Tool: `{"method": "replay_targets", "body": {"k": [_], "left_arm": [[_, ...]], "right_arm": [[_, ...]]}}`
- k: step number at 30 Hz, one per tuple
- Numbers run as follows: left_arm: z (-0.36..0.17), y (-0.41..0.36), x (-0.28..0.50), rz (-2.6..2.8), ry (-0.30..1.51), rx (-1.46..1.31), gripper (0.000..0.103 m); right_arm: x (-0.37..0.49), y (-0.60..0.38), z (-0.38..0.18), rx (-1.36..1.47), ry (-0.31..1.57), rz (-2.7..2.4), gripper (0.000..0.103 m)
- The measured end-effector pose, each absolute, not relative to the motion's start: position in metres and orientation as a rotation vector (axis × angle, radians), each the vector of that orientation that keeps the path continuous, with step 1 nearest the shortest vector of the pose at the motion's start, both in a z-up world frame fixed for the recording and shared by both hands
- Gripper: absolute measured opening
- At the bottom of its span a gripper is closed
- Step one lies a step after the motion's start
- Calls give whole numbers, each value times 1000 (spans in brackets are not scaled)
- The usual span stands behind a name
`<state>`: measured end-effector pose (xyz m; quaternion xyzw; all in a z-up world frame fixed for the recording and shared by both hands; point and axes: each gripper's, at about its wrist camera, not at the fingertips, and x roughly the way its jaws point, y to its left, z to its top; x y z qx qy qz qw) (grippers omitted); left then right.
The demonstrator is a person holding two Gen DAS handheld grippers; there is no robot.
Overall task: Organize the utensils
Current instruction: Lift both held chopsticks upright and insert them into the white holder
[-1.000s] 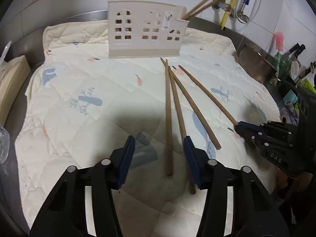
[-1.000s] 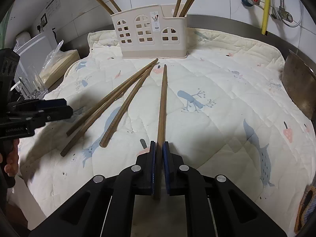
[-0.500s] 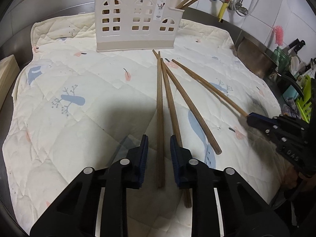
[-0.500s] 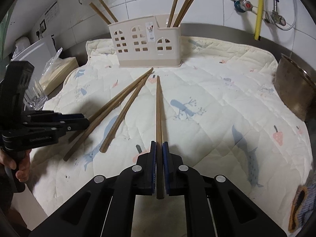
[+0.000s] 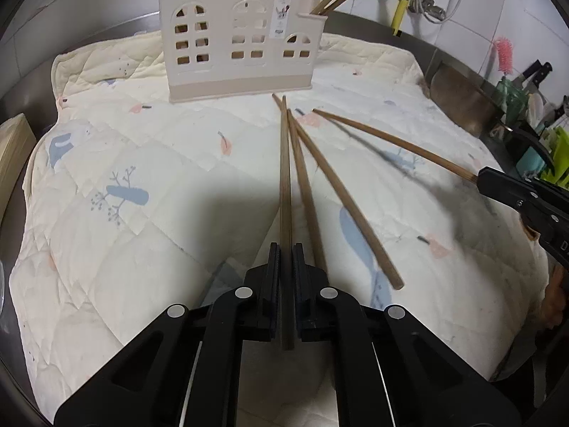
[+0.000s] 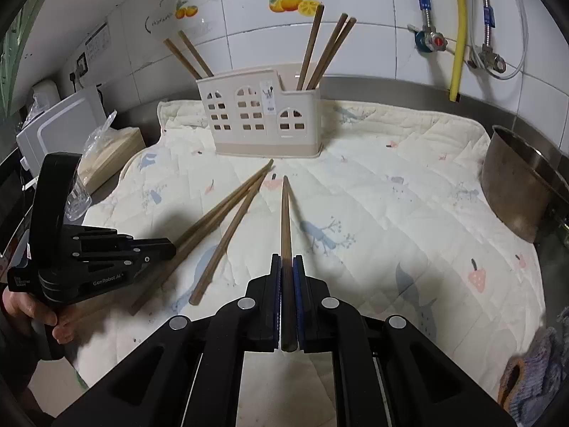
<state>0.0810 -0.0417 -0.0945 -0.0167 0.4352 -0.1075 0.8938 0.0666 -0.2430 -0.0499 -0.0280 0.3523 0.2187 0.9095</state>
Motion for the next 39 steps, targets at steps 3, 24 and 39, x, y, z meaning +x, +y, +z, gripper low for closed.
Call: {"method": "replay_targets", "body": {"k": [3, 24, 39], "left_arm": [[-82, -41, 79, -233, 877, -36, 6], [43, -31, 103, -241, 642, 86, 6], [121, -24, 140, -268, 547, 108, 6]], "right_arm": [[68, -244, -40, -59, 706, 454, 7], [111, -229, 62, -149, 534, 523, 6], [158, -207, 132, -174, 486, 605, 6]]}}
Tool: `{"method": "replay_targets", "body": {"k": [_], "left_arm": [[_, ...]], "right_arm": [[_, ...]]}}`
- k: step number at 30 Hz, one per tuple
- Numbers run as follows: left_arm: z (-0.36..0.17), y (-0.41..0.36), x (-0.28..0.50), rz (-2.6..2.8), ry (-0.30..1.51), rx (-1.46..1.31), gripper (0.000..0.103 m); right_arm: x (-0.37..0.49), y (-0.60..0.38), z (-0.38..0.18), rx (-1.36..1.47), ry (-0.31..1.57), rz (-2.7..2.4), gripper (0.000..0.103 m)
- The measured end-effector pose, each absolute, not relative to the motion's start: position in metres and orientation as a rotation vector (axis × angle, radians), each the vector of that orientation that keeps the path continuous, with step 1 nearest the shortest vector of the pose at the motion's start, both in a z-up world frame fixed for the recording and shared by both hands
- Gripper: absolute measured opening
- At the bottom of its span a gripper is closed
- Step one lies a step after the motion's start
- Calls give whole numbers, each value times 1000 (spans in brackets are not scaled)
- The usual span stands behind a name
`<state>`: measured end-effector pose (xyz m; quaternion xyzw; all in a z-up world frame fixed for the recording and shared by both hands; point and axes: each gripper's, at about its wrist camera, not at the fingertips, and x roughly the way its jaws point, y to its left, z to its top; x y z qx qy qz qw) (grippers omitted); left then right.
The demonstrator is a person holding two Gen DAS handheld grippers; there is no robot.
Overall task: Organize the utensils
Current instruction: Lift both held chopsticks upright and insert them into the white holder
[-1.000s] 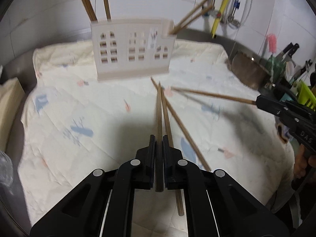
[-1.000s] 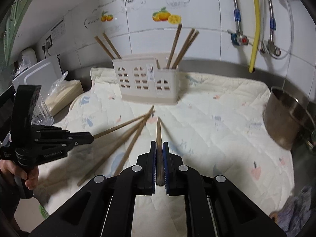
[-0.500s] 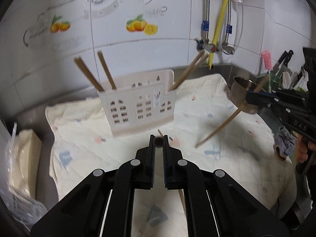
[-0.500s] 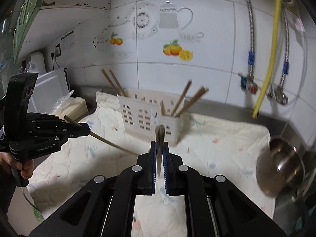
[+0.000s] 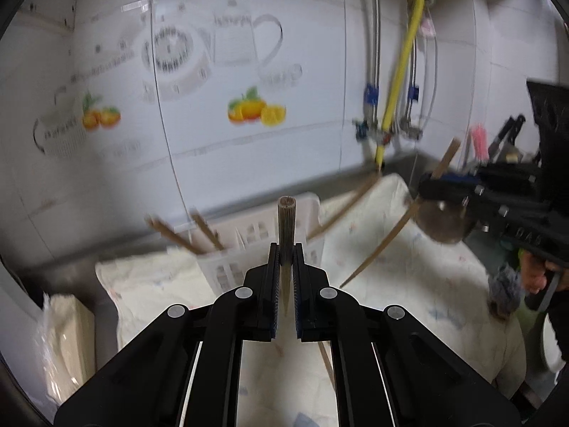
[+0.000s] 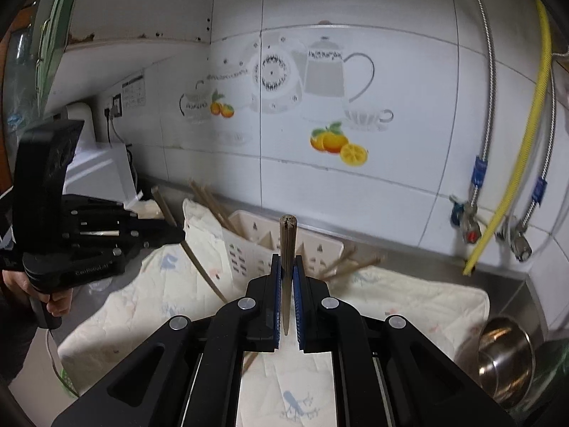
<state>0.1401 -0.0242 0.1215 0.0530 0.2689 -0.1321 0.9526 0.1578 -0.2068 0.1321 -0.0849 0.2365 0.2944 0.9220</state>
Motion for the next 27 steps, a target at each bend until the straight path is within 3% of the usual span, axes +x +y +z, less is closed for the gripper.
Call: {"method": "replay_targets", "body": {"k": [9, 27], "left_arm": [[177, -8, 166, -199, 437, 89, 6], [194, 15, 200, -177, 405, -3, 6]], "right_arm": [[173, -197, 163, -180, 437, 616, 6], [213, -180, 185, -172, 396, 591, 6]]}}
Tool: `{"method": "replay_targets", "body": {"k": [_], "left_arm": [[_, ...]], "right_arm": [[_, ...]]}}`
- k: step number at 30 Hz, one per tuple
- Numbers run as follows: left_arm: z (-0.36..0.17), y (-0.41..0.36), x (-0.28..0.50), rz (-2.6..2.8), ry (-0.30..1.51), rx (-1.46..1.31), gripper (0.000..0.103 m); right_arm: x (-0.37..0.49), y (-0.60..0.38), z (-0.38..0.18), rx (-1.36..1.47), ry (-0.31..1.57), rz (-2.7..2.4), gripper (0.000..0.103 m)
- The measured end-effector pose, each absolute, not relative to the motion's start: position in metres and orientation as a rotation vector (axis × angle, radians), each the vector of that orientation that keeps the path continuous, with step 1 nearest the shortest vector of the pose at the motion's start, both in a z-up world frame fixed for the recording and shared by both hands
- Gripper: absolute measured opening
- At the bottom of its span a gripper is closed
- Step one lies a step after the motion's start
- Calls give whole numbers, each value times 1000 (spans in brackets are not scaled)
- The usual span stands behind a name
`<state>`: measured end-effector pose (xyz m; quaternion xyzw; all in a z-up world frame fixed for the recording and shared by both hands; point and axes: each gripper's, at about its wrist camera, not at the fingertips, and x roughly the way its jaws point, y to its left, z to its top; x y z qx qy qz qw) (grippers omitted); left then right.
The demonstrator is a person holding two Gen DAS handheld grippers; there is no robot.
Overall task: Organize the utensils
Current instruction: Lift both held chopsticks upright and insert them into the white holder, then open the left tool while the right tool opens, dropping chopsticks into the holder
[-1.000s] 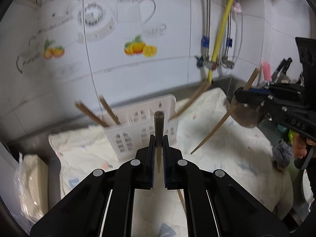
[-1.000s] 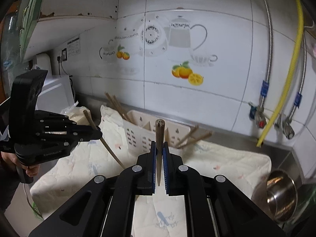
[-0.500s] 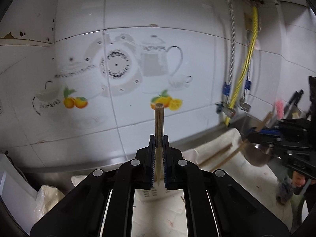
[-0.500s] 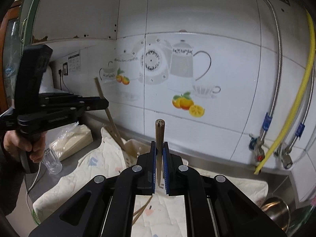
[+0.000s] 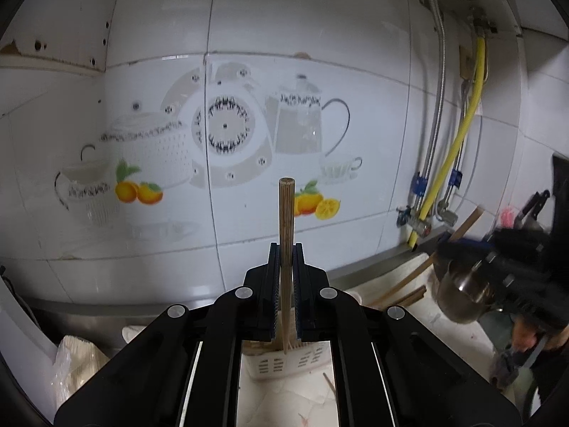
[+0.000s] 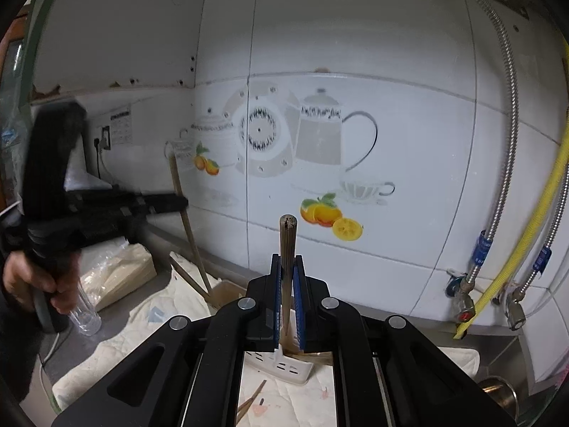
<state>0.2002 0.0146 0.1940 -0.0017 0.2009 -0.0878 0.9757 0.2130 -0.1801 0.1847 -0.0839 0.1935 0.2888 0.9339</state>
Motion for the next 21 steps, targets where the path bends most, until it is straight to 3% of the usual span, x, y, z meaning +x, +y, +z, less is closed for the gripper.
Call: {"method": "replay_targets", "body": {"k": [8, 21], "left_arm": [[180, 22, 217, -133, 416, -32, 6], [117, 31, 246, -135, 586, -60, 6]], "right_arm": [[228, -171, 156, -183, 460, 587, 6], [250, -170, 122, -179, 551, 562, 6]]}}
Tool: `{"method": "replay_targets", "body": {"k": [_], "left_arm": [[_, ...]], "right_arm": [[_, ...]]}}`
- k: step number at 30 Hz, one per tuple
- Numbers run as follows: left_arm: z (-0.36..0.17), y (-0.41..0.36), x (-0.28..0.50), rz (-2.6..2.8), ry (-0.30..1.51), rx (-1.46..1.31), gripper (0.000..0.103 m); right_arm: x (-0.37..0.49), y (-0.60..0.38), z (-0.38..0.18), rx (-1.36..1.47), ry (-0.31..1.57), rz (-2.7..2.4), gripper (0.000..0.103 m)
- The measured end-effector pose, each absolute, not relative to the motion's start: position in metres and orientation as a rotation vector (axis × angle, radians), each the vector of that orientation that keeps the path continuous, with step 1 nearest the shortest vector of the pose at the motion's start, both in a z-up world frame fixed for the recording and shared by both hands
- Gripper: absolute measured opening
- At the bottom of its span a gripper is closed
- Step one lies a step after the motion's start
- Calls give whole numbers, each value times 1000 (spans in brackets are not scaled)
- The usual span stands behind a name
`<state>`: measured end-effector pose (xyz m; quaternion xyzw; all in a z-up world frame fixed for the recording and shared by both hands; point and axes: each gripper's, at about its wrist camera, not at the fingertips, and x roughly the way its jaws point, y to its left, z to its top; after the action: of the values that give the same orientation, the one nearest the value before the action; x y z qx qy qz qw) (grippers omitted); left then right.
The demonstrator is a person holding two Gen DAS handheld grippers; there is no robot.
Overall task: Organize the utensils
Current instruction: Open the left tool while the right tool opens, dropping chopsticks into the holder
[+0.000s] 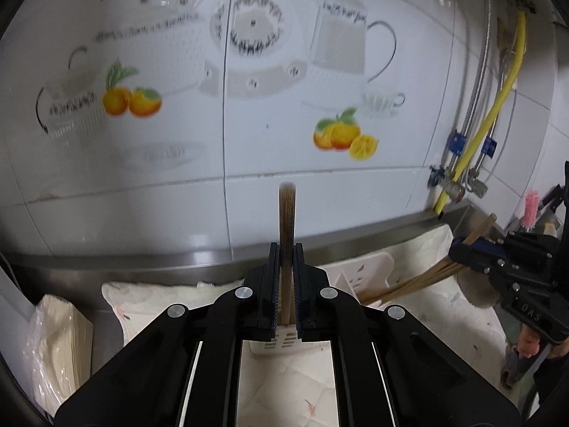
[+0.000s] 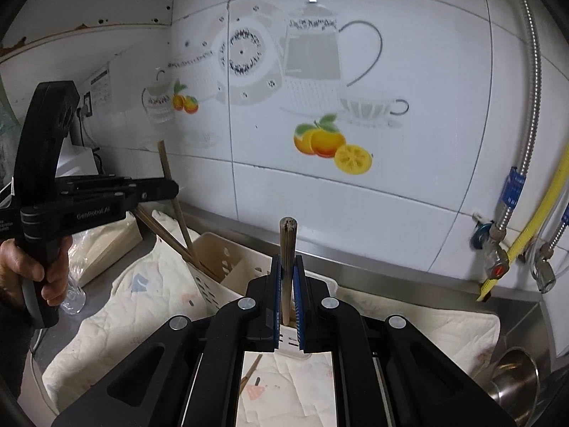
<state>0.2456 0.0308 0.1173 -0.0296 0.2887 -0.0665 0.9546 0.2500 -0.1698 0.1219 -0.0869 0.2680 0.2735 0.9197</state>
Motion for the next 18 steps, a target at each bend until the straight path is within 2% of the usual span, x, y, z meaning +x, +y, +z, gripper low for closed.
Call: {"method": "replay_targets", "body": {"k": [12, 13, 16, 18], "left_arm": [[114, 29, 237, -134, 582, -50, 9], [116, 28, 233, -135, 574, -49, 11], [120, 28, 221, -128, 557, -48, 23], [122, 26, 210, -132, 541, -47, 23]], "right_arm": [[249, -181, 124, -147, 538, 546, 9], [246, -183, 126, -145, 529, 544, 9], [235, -190, 131, -137, 503, 541, 13], [226, -194, 131, -129, 491, 542, 13]]}}
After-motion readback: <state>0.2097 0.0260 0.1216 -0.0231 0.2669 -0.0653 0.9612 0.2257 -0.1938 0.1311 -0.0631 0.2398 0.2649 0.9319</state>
